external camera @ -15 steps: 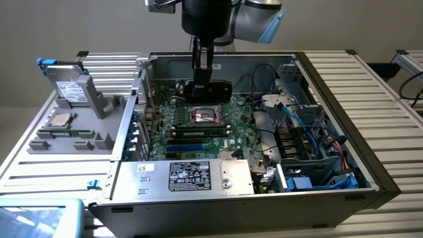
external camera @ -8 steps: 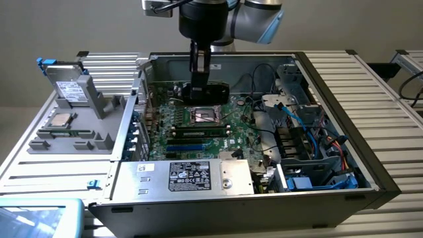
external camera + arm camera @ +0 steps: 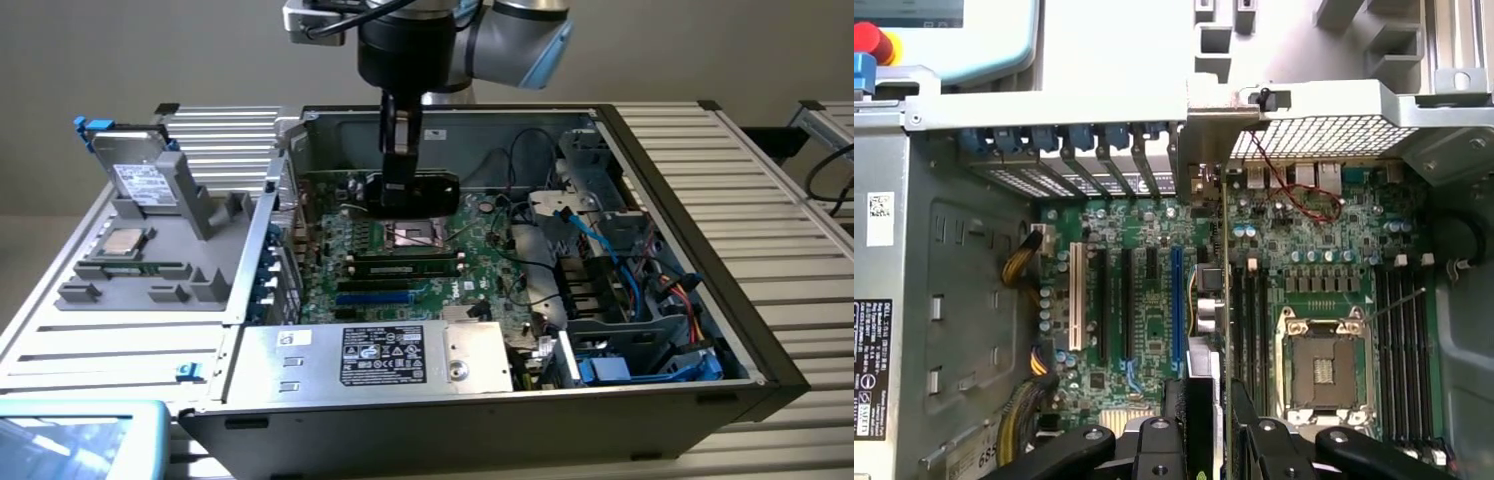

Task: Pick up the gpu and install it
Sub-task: 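Insert the gpu into the slot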

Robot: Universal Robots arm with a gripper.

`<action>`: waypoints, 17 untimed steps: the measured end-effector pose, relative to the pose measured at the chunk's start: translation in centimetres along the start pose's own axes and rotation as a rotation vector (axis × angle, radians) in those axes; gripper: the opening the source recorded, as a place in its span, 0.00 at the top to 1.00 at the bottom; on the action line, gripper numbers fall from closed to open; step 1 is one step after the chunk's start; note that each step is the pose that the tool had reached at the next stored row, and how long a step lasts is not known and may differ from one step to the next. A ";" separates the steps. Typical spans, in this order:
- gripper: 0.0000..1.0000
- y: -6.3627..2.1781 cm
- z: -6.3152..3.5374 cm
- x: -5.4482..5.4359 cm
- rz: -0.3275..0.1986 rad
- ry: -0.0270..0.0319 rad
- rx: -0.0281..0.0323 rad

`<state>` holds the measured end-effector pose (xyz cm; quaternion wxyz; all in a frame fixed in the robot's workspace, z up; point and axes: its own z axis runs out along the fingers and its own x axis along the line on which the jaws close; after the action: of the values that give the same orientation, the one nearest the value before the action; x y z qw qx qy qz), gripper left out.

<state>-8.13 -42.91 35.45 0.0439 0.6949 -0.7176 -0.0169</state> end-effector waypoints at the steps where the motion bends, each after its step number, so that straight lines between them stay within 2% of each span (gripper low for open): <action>1: 0.72 0.02 0.11 0.0 0.000 0.0000 0.0010; 4: 0.72 0.10 0.51 0.0 0.000 -0.0003 0.0024; 7: 0.72 0.21 0.68 0.2 0.000 -0.0035 0.0025; 11: 0.72 0.24 0.92 0.2 -0.001 -0.0035 0.0026; 14: 0.72 0.27 1.37 0.4 0.000 -0.0036 0.0039; 17: 0.72 0.33 1.90 0.8 -0.001 -0.0062 0.0038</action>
<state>-8.65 -43.78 33.62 0.0403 0.6952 -0.7175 -0.0177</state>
